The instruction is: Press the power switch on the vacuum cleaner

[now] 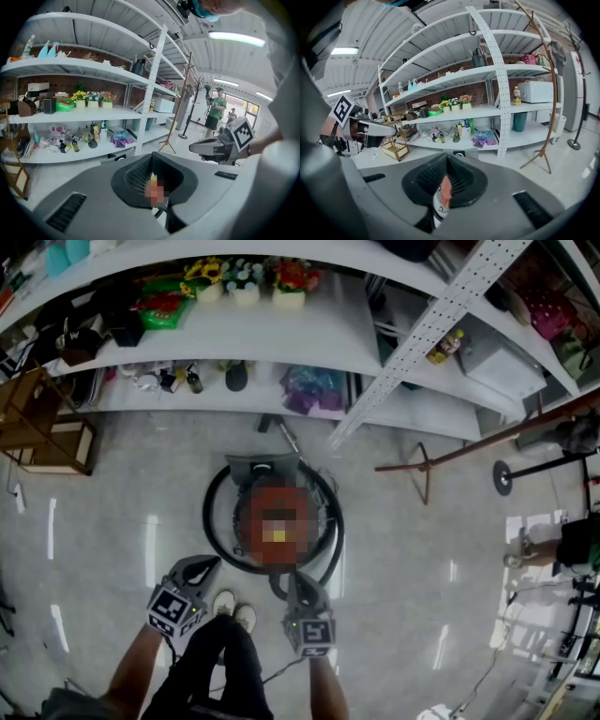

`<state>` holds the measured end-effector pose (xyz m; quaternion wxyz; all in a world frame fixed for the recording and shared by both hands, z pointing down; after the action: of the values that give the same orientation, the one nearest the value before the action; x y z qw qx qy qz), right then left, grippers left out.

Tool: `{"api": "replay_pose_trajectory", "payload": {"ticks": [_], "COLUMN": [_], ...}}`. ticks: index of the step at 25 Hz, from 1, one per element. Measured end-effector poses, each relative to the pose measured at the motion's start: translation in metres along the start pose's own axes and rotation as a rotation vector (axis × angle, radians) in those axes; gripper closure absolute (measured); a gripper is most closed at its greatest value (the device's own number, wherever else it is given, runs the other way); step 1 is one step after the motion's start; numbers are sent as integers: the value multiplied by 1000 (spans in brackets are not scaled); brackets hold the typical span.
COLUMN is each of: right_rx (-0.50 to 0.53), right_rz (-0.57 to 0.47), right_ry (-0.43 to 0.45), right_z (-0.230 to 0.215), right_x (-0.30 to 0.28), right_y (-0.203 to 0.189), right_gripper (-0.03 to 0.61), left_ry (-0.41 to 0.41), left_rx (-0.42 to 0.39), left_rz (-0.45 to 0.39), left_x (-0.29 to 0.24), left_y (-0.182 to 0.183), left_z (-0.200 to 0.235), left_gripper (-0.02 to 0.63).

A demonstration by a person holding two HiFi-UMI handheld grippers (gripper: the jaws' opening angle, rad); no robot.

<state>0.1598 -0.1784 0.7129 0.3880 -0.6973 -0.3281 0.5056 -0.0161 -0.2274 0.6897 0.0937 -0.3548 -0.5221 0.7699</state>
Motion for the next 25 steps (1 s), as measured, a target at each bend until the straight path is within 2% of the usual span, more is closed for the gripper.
{"api": "replay_pose_trajectory", "payload": {"ticks": [8, 13, 25], "right_rx": [-24, -25, -5], "right_rz": [28, 41, 12], "right_ry": [1, -6, -18], "right_z": [-12, -21, -33], "right_x": [-23, -37, -81], "right_y": [-23, -37, -70], "right_gripper": [566, 566, 566], "left_ry": [18, -2, -2], "left_rx": [18, 35, 85], "left_rz": [18, 26, 42], "left_x": [-20, -32, -39], "left_y": [-23, -37, -62], "left_z": [13, 13, 13], "left_gripper": [604, 604, 604]}}
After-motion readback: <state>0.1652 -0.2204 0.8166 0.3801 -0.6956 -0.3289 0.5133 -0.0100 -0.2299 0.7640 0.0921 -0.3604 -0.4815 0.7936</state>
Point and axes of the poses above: the fingertips, and each gripper's own axes: x backward along the fingers, z to its left, y out of its top, the point moved 2 cm from there along x, backward along the fingers, and after that the axes turned 3 degrees about -z, right-handed, at the moved point
